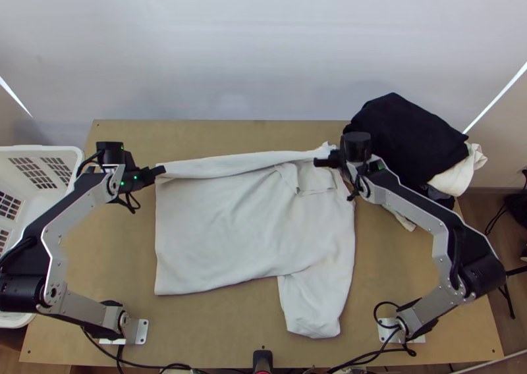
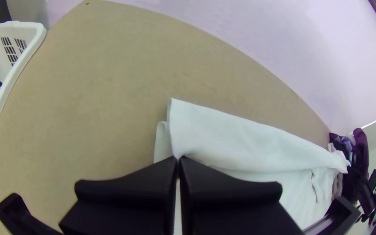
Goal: Fold the t-shirt
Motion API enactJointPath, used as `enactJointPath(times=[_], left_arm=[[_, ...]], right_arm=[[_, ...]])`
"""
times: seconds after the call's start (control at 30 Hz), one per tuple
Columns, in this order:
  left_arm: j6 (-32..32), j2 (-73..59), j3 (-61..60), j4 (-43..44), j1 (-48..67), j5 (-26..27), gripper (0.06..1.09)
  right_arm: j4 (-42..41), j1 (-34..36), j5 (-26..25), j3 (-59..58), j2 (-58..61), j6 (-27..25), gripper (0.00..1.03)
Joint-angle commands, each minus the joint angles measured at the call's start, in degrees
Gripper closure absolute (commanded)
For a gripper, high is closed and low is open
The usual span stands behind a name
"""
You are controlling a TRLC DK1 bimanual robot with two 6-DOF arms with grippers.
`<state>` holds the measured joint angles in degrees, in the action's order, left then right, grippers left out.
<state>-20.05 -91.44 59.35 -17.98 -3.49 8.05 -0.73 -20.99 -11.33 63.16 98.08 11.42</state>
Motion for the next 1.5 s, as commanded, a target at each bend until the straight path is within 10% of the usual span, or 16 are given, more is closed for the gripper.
enactJointPath(times=[0.0,0.43,0.6,0.77,0.97,1.3,1.47], left_arm=[[1.07,2.23,-1.96,-1.45,-0.56,1.0,1.05],[2.56,3.64,-7.5,1.98,-0.91,1.0,1.05],[5.11,5.92,-10.92,4.97,-1.52,0.82,0.39],[7.57,11.02,-13.21,5.15,-2.58,0.91,0.12],[8.89,18.05,-13.74,1.81,-4.34,1.0,0.11],[4.67,21.39,-13.91,-1.62,-5.39,1.09,0.1],[2.83,21.21,-13.39,-2.33,-4.69,1.09,0.1]], right_arm=[[0.12,-0.45,-0.01,-5.76,-3.51,1.5,1.0],[-4.1,-0.54,-0.71,-10.25,-3.95,1.5,0.98],[-3.31,-0.8,-0.8,-11.65,-7.03,2.29,0.5],[6.45,-2.21,-0.8,-13.5,-16.78,6.95,0.37],[34.39,-5.37,-0.8,-13.94,-31.81,19.08,0.37],[54.35,-8.19,-0.71,-22.02,-58.88,39.82,0.37],[59.62,-8.1,-0.8,-27.3,-66.35,40.61,0.37]])
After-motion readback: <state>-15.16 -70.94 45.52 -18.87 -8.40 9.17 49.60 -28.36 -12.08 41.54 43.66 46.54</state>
